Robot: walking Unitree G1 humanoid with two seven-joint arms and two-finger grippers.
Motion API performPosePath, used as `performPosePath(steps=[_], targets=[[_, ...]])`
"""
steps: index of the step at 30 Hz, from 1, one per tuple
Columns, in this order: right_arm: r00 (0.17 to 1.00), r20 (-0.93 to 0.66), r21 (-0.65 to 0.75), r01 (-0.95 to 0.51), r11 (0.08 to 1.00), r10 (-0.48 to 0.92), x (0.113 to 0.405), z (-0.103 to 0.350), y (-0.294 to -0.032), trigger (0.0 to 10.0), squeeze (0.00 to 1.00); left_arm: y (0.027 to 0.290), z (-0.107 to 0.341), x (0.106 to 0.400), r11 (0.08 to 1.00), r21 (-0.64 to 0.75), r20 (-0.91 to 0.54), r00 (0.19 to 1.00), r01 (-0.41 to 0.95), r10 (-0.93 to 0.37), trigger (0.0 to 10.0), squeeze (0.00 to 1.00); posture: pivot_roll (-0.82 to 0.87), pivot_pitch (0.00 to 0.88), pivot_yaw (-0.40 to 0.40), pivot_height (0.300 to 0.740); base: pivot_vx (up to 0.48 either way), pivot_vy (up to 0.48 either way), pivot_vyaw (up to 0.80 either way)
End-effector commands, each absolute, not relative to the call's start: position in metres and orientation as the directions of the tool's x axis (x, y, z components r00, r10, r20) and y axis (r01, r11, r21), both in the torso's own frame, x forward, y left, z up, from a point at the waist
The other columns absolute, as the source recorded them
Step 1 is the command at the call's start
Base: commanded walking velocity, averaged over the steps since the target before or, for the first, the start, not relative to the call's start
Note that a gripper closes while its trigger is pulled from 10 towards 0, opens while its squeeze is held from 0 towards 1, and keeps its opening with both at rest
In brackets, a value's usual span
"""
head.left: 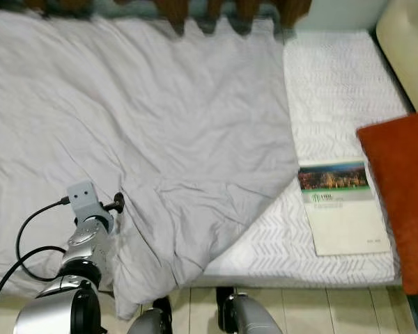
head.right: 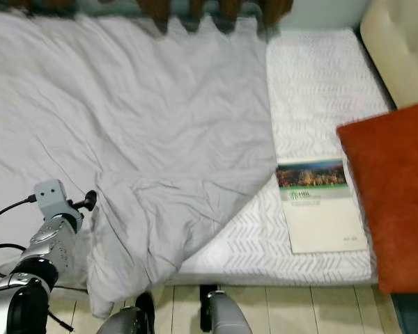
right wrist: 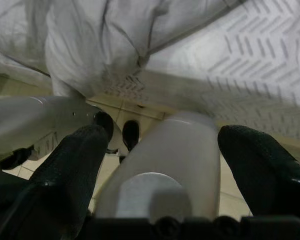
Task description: Clean up the room
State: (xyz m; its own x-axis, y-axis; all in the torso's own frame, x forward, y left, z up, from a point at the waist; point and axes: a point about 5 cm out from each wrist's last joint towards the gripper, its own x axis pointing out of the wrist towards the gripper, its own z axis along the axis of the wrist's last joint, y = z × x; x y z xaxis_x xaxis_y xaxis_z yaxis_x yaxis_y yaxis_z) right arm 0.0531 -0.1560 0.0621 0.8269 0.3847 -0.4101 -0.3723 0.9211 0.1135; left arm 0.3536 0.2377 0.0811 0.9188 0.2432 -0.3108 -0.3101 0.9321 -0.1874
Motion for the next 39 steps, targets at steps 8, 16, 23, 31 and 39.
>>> performPosePath(steps=[8,16,23,31,39], targets=[[0.824,-0.433,0.104,-0.358,0.928,0.366,0.039,0.090,-0.156,10.0,0.00,0.220,0.080,0.357,0.927,-0.292,-0.291,0.945,-0.236,0.148,10.0,0.00,-0.41,0.656,-0.098,0.740,0.000,0.000,0.00],[0.837,-0.417,0.042,-0.373,0.927,0.355,0.039,0.088,-0.148,10.0,0.00,0.190,0.082,0.364,0.897,-0.421,-0.268,0.963,-0.131,0.015,10.0,0.00,-0.42,0.669,-0.090,0.740,0.000,0.000,0.00],[0.852,-0.399,-0.003,-0.372,0.928,0.339,0.046,0.087,-0.147,10.0,0.00,0.167,0.077,0.364,0.926,-0.375,-0.304,0.949,-0.043,-0.079,0.0,0.00,-0.42,0.669,-0.078,0.740,0.000,0.000,0.00],[0.850,-0.416,-0.008,-0.359,0.933,0.323,0.044,0.082,-0.151,10.0,0.00,0.174,0.076,0.363,0.958,-0.284,-0.316,0.948,-0.048,-0.046,0.0,0.00,-0.40,0.661,-0.068,0.740,0.000,0.000,0.00],[0.857,-0.418,0.019,-0.325,0.946,0.303,0.058,0.073,-0.155,10.0,0.00,0.174,0.071,0.358,0.983,-0.160,-0.332,0.932,0.093,-0.143,0.0,0.00,-0.35,0.630,-0.042,0.740,0.000,0.000,0.00]])
